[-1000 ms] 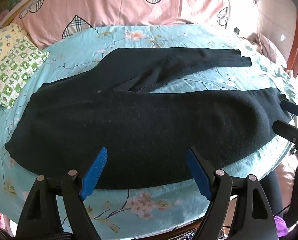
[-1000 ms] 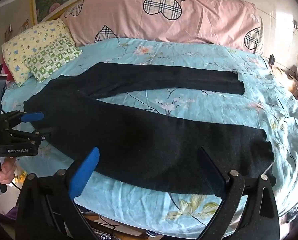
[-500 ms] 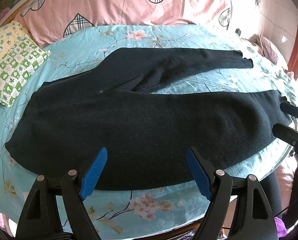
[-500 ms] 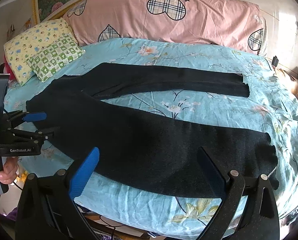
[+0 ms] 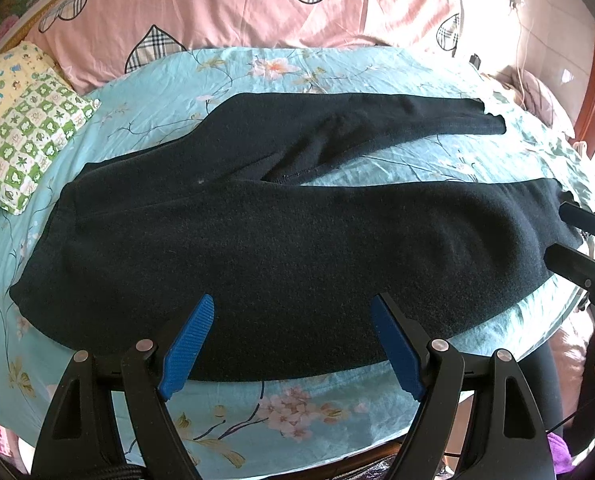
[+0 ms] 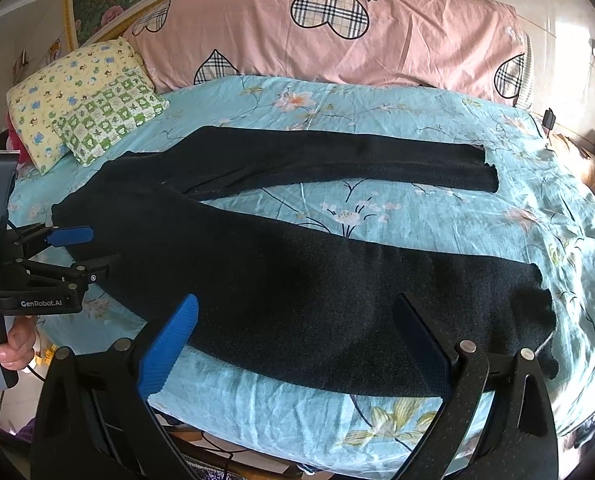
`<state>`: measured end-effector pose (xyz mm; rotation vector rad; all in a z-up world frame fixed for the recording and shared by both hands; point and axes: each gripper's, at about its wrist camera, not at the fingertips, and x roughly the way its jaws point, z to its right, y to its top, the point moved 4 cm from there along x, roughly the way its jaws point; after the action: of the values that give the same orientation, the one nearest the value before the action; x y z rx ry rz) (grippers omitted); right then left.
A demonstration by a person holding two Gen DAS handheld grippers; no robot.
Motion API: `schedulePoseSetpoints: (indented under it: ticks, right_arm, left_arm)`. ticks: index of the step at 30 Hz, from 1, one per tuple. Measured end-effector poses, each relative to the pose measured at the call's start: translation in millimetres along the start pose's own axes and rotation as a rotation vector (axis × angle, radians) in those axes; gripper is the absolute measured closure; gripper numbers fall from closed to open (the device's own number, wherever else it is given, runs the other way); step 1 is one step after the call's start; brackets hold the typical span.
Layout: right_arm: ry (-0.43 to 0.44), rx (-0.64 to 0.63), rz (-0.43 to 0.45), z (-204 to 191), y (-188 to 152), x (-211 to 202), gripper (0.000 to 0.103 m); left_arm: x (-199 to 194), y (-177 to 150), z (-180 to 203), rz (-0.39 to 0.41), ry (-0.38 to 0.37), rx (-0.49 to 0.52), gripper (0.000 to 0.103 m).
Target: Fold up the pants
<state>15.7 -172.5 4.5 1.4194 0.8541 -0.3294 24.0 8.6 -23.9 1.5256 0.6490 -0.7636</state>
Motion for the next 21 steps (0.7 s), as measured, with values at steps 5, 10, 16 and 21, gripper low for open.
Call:
schedulePoseSetpoints:
  ticks: [5,10,16,21]
  right_arm:
    - [0.000,0.006,-0.003,-2.6,1.2,-1.9,0.005]
    - [0.000,0.008,-0.004,-2.5,1.4,-1.9,0.005]
    - [-0.001,0.010,-0.002,-2.3,2.0,-2.4,0.005]
    - [0.005,0.027,0.000,0.7,2.4,-3.2,0.005]
  left_arm:
    - [0.9,0.1,1.6,-0.002,-0.002,0.005,0.021]
    - [1.2,0.3,2.7,-0.004,-0.006,0.007,0.021]
    - [1.8,0.8,4.9,-0.005,-0.010,0.012,0.021]
    - [1.4,3.0,7.5,-0.004,-0.019,0.019,0.021]
